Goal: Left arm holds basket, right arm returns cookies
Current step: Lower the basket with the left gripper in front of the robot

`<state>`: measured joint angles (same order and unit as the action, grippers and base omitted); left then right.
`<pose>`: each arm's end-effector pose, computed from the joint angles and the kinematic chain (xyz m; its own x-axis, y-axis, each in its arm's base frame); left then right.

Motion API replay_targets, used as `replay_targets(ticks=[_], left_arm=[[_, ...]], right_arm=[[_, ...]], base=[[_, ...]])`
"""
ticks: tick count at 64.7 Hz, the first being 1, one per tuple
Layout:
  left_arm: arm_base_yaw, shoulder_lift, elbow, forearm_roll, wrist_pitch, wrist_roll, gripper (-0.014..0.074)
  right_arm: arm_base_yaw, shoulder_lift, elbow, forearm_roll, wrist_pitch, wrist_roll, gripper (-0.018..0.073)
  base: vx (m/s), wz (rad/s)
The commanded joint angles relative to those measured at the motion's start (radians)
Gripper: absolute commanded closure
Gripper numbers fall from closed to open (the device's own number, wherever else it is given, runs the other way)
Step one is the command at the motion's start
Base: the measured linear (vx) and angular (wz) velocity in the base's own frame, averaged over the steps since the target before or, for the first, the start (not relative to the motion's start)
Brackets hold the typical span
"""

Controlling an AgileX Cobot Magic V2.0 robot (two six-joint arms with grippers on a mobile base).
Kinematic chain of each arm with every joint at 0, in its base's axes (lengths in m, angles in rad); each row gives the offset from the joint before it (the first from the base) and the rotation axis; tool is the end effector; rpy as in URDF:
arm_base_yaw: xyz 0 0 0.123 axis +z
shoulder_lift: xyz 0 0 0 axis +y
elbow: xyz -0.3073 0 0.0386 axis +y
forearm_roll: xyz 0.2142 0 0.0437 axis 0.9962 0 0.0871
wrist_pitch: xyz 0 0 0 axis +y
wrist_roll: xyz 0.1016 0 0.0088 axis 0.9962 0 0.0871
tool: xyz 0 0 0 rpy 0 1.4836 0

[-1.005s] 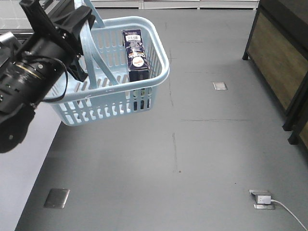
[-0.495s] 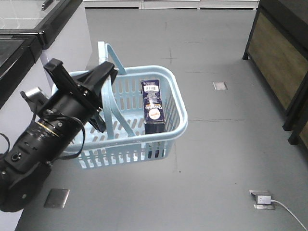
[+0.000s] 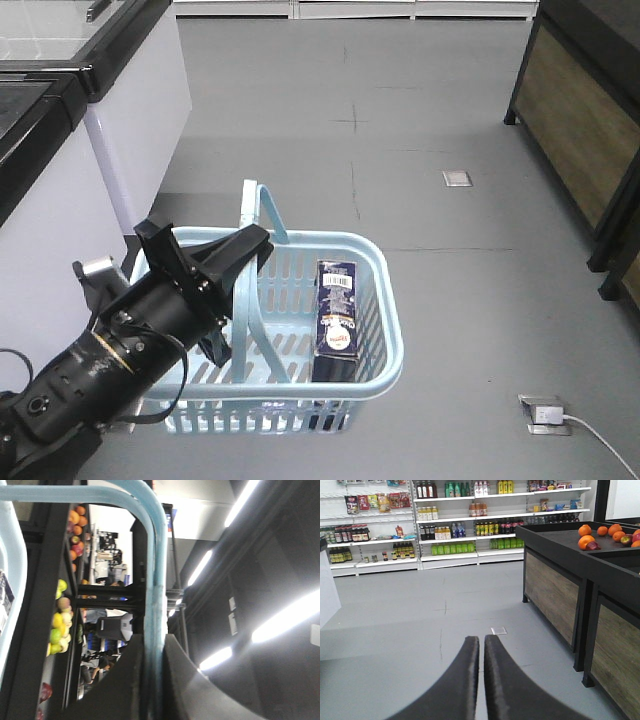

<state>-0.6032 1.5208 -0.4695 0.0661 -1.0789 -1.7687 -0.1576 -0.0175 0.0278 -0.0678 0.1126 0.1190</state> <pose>0.2179 -0.1573 0.2791 -0.6210 -0.7677 0.1583 -0.0095 -0.1945 -0.9809 0.0084 -0.0021 0.1940 -0.0265 0.0565 -0.9981 0.1660 0.9848 0.0513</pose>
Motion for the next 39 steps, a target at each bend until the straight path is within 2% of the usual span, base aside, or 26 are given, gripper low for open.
replay_targets(ticks=[1,39], left_arm=[[-0.02,-0.052,0.002,-0.024,-0.295,0.001,0.06],[-0.138,-0.143,0.009,-0.104,-0.295,0.106,0.0599]], right_arm=[[-0.006,-0.006,0.018,-0.005,-0.068,-0.007,0.0565],[-0.006,-0.006,0.018,-0.005,-0.068,-0.007,0.0565]], base=[[0.0,0.0],[0.0,0.0]])
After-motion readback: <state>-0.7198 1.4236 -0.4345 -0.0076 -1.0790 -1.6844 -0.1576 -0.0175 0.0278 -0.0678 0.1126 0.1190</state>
